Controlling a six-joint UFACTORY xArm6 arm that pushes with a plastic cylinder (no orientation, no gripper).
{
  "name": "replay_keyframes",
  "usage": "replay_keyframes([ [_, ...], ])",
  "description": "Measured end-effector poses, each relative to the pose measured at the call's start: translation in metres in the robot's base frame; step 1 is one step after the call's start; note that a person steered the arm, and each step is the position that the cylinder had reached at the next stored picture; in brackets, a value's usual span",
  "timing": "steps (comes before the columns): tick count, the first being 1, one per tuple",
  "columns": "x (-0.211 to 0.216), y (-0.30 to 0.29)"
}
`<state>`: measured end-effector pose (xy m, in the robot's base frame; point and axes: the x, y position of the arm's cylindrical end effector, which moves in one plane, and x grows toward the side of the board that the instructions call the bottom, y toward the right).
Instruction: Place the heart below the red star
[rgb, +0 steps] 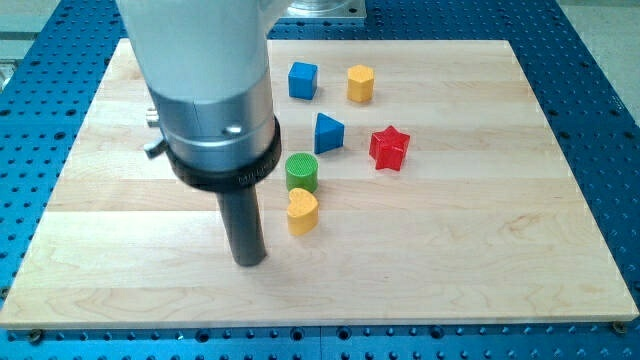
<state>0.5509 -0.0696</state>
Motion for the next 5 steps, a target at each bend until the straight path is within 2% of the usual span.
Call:
replay_keyframes([
  [1,-0.024,0.038],
  [3,-0.035,0.111],
  [4,-0.035,0.135],
  [5,-0.021,0.124],
])
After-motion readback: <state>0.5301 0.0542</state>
